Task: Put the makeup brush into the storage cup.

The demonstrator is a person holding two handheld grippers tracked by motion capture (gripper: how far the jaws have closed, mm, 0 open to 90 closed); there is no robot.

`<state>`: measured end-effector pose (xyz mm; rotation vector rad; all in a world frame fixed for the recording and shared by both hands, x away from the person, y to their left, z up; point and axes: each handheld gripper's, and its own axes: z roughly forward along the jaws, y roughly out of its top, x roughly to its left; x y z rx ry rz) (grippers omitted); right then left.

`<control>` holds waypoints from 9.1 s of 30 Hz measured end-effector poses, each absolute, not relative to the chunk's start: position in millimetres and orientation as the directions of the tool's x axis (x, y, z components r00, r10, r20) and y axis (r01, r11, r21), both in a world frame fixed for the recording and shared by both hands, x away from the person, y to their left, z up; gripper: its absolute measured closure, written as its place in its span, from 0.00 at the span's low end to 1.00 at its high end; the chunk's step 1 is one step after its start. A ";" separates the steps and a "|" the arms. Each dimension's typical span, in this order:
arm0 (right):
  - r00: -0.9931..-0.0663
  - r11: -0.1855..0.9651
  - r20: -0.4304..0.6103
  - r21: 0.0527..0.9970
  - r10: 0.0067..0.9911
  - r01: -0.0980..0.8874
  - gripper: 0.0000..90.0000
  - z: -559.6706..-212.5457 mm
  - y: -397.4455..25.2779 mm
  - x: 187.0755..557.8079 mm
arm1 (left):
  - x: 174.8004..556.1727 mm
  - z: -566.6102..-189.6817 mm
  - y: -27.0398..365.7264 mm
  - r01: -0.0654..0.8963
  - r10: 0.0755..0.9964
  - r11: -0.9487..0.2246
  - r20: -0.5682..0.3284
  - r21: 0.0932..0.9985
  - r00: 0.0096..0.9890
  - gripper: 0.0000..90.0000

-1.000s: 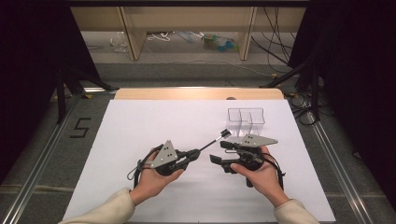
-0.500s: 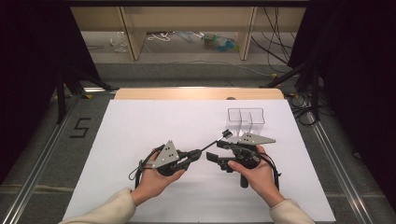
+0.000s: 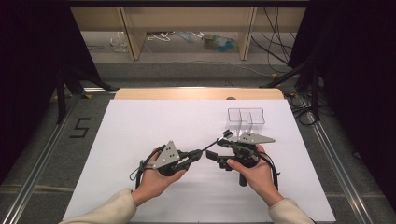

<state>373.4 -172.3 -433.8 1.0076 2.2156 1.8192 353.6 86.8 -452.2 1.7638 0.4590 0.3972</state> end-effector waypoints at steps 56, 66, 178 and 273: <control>-0.738 -0.072 0.389 0.904 0.552 0.422 0.73 -433.5 -174.3 378.2 | 354.2 -459.6 82.2 0.111 0.521 -0.237 0.029 0.965 0.853 0.94; -0.762 -0.082 0.396 0.906 0.513 0.416 0.85 -429.6 -172.0 375.4 | 355.4 -464.1 79.9 0.111 0.517 -0.278 0.051 0.954 0.855 0.94; -0.754 0.106 0.136 0.959 0.643 0.264 0.95 -397.2 -214.7 369.3 | 320.4 -433.1 194.1 0.111 0.528 -0.075 -0.056 0.991 0.848 0.19; -0.661 0.082 0.092 0.970 0.745 0.228 0.95 -377.1 -240.6 386.7 | 320.2 -436.6 194.7 0.091 0.549 -0.120 -0.010 0.989 0.836 0.19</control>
